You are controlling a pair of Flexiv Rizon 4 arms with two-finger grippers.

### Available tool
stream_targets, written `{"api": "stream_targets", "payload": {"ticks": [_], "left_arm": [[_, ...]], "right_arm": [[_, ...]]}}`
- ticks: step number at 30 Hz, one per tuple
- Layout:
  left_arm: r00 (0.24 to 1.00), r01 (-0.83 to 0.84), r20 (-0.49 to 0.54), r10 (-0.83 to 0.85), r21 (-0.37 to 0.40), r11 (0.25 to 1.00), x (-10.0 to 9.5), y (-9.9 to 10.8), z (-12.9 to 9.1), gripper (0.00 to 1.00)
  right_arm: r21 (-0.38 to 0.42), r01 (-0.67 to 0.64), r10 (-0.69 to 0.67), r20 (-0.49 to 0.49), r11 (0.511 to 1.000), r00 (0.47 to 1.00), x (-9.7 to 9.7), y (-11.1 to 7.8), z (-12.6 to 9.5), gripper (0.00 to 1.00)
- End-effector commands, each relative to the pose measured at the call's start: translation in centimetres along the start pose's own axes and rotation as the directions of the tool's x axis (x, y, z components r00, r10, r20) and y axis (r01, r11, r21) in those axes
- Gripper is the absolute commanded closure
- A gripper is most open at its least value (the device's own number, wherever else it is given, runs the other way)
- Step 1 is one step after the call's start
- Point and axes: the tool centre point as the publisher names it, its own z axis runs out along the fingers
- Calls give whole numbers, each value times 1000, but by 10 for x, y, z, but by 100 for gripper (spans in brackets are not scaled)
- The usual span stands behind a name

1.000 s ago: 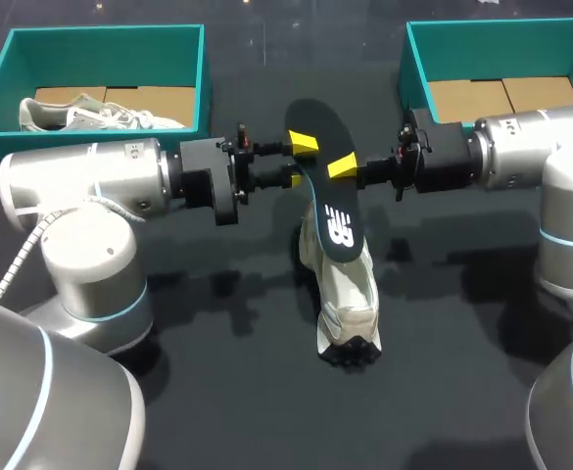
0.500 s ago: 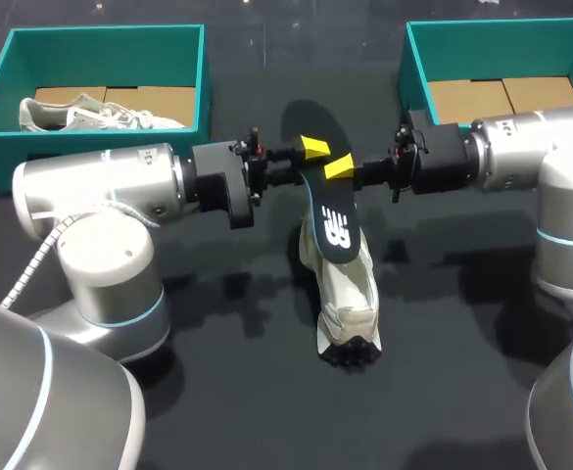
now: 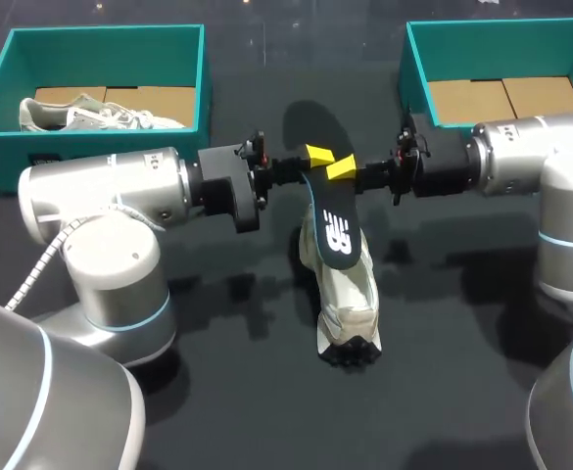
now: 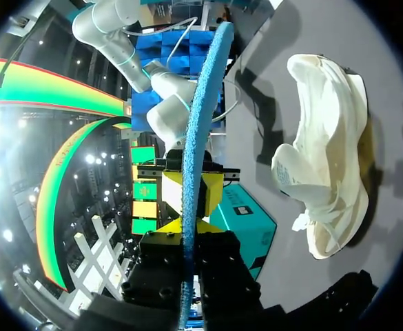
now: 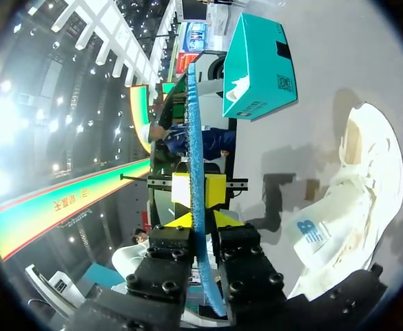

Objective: Take the shoe out of the shoebox, open the shoe tongue, remove and reinsert the insole, then place the shoe into the shoebox

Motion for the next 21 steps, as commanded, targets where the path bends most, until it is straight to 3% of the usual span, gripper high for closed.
{"api": "stream_targets", "payload": {"ticks": [1,6,12,14,15,21], "left_arm": [[1000,0,-4,0,-6,1000,-2,-4,-7,100],[999,4,-36,-4,-2,1000,-4,-11,-23,100],[996,68,-58,-67,13,998,-9,-25,-42,100],[996,55,-78,-53,19,998,-12,-31,-47,100],[991,-30,-131,29,-6,1000,-17,-34,-51,100],[991,-30,-131,29,-6,1000,-17,-34,-51,100]], "right_arm": [[-30,9,-9,5,999,1000,-2,-8,-22,0],[-51,39,-37,26,998,999,-7,-16,-59,0],[0,111,-111,67,994,992,-15,-22,-96,0],[0,111,-111,67,994,992,-15,-22,-96,0],[0,111,-111,67,994,992,-15,-22,-96,0],[0,111,-111,67,994,992,-15,-22,-96,0]]}}
